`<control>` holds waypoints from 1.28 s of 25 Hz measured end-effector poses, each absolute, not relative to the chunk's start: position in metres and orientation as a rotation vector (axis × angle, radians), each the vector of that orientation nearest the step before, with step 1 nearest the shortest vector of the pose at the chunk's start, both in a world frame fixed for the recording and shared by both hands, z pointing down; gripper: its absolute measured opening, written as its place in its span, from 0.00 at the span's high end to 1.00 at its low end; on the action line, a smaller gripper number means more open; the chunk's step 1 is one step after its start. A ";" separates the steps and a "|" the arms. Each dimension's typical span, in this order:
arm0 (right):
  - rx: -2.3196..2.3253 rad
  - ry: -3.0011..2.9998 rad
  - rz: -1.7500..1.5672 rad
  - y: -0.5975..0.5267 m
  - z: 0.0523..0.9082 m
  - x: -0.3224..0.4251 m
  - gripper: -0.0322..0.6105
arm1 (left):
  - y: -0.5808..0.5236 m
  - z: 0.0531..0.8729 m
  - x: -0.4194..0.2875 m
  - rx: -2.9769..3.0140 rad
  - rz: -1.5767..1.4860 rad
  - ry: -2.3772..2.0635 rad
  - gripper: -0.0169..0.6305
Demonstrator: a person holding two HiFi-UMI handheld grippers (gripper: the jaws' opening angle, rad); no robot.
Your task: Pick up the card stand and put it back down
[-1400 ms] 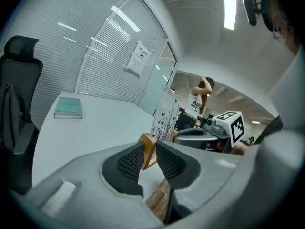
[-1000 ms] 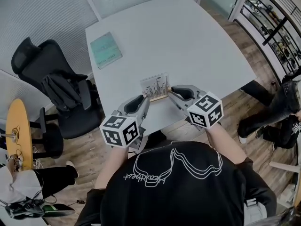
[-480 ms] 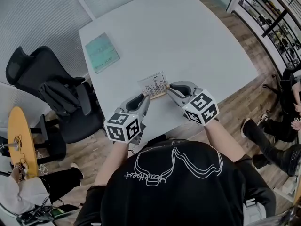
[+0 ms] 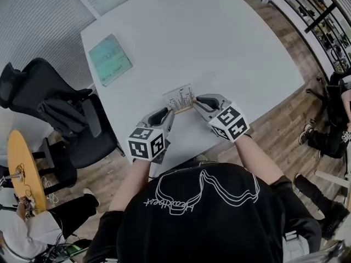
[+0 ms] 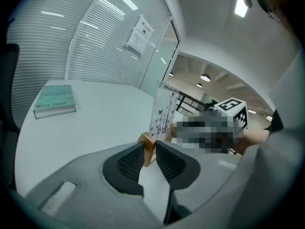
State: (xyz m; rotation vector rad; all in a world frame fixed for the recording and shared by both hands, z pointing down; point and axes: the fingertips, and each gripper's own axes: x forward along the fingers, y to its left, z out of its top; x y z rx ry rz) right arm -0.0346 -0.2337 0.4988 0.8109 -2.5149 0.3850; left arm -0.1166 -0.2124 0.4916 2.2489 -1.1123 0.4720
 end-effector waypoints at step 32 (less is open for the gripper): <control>0.840 -2.454 0.519 -0.244 0.565 -0.025 0.84 | -0.226 0.561 -0.106 2.180 0.556 -1.139 0.85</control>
